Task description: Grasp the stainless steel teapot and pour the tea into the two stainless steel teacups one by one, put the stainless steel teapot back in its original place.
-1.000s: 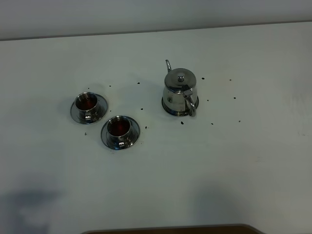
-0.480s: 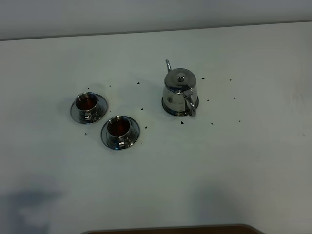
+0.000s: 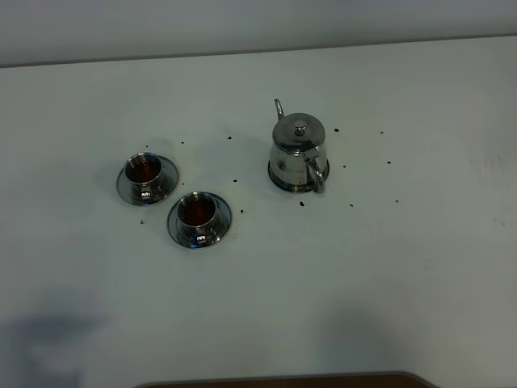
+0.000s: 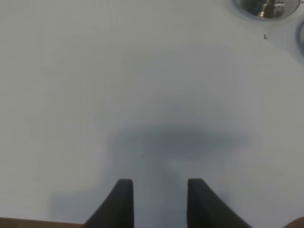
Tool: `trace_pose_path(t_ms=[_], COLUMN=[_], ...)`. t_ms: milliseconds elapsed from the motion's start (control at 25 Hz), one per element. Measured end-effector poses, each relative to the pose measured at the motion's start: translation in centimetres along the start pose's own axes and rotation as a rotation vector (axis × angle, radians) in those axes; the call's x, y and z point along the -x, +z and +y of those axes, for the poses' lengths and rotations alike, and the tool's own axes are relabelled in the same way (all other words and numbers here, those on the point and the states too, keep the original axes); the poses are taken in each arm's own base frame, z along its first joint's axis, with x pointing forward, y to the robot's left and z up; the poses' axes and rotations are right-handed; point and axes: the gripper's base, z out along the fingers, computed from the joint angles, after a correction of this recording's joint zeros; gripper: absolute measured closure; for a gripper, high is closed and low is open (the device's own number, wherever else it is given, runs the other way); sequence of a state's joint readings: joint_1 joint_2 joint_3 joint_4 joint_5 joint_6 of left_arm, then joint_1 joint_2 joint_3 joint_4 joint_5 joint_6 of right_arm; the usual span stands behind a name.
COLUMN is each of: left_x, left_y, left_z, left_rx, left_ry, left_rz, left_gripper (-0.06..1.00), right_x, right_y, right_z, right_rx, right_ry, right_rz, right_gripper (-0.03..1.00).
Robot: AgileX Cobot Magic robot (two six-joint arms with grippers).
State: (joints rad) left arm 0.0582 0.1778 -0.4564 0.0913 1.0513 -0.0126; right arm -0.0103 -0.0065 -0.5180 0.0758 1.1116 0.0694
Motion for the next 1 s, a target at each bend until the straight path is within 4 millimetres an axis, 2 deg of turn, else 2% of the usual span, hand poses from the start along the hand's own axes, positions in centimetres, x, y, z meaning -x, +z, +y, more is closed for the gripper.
trace_pose_path(t_ms=[1000], left_x=[0.00], left_y=[0.00], left_z=[0.00], left_rx=[0.000], left_ry=[0.001], left_rz=[0.000], left_gripper=[0.62], right_x=[0.00], right_y=[0.00], right_z=[0.00], right_rx=[0.000], right_ry=[0.000], right_rz=[0.000], right_gripper=[0.73])
